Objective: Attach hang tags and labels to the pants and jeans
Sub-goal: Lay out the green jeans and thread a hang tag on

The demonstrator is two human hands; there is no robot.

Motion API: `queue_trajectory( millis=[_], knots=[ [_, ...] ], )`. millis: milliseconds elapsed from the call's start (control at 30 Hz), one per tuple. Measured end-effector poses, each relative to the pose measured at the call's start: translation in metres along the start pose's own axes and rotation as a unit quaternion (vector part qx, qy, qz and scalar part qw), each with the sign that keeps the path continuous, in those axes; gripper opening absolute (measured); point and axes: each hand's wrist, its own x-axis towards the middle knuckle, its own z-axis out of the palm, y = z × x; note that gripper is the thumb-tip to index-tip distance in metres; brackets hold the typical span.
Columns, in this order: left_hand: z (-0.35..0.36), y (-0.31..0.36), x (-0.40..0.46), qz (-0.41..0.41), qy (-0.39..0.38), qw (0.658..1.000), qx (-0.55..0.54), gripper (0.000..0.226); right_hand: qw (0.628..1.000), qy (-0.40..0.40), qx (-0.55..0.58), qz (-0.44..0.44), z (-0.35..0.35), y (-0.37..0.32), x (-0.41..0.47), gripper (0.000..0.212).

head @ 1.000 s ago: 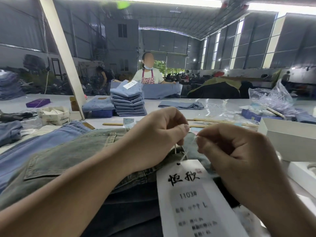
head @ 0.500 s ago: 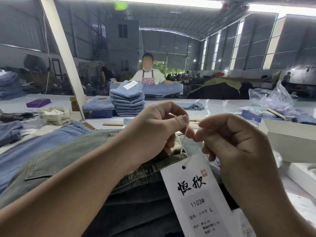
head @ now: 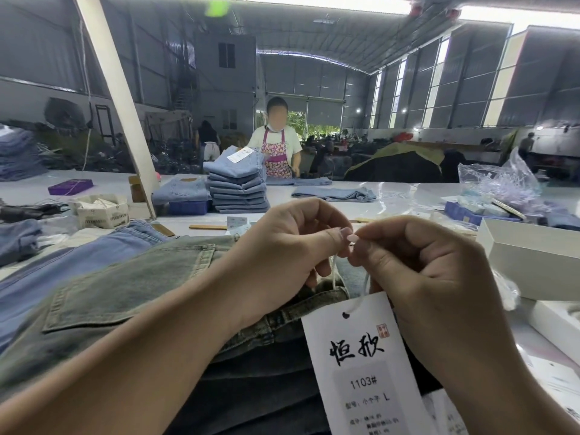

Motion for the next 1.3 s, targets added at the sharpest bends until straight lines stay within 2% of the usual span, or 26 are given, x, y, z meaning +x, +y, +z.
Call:
queue_trajectory(
  millis=[100,300,567,800,933,1100,1300],
  knots=[
    [-0.002,-0.001,-0.002,0.005,-0.004,1.0,-0.009,0.012,1.0,0.01,-0.021,0.006,0.001,0.003,0.001,0.01],
    [-0.002,-0.004,-0.003,0.02,0.001,1.0,-0.003,0.015,1.0,-0.014,-0.026,0.008,0.003,-0.001,0.001,0.001],
    [-0.002,-0.007,-0.006,0.04,0.012,0.999,0.035,0.006,0.998,-0.042,-0.053,0.02,0.004,-0.005,0.003,0.01],
    [0.001,-0.008,-0.006,0.06,0.038,0.993,0.092,0.01,0.997,-0.052,-0.05,0.013,0.004,-0.002,0.004,0.028],
    [-0.001,-0.005,-0.007,0.029,0.049,0.998,0.004,0.015,0.997,-0.061,-0.046,0.023,0.003,0.0,0.005,0.026],
    [-0.007,-0.005,-0.007,0.01,0.073,0.991,-0.11,0.01,0.997,-0.066,-0.025,0.042,0.005,0.003,0.004,0.022],
    [-0.005,-0.007,-0.004,0.014,0.052,0.997,-0.055,0.01,0.997,-0.063,0.016,0.052,0.006,0.006,0.006,0.021]
  ],
)
